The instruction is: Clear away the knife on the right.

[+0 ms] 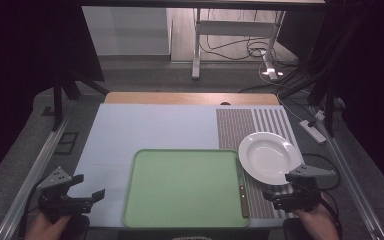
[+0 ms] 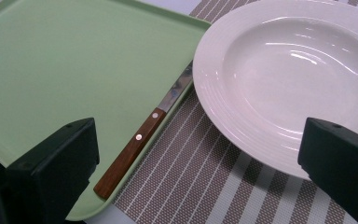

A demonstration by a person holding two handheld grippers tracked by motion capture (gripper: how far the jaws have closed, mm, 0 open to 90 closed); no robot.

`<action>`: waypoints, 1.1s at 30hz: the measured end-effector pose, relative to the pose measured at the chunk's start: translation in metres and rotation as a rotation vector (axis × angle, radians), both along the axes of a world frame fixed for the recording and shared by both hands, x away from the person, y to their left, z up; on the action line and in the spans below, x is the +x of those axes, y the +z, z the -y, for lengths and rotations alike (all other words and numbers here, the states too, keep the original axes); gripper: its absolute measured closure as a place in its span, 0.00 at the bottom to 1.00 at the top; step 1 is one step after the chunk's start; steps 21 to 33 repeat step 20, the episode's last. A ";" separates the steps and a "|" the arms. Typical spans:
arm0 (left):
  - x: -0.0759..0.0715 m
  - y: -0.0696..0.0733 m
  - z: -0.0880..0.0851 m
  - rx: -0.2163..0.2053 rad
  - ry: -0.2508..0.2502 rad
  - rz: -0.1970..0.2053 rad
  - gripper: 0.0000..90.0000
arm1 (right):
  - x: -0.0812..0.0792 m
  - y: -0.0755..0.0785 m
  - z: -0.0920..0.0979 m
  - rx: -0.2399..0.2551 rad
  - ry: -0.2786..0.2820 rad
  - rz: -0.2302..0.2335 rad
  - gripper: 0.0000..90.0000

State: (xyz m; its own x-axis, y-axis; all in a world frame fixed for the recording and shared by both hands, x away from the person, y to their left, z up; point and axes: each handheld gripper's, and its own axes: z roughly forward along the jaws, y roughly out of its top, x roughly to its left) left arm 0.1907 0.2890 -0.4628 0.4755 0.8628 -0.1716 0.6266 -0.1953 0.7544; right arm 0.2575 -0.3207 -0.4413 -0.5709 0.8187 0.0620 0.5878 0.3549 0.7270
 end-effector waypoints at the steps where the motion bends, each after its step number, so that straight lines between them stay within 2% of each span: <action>1: 0.000 0.000 0.000 0.000 0.000 0.000 0.06 | -0.001 0.000 0.001 0.000 -0.003 0.000 0.00; 6: 0.000 0.000 0.000 0.000 0.001 -0.001 0.06 | -0.004 0.001 0.004 0.001 -0.013 0.000 0.00; 16: -0.001 0.000 -0.001 -0.004 0.002 0.002 0.06 | -0.009 0.001 0.006 -0.027 -0.029 -0.013 0.00; 33: -0.001 0.000 0.000 -0.004 0.001 0.004 0.06 | -0.008 0.000 0.006 -0.034 -0.031 -0.024 0.00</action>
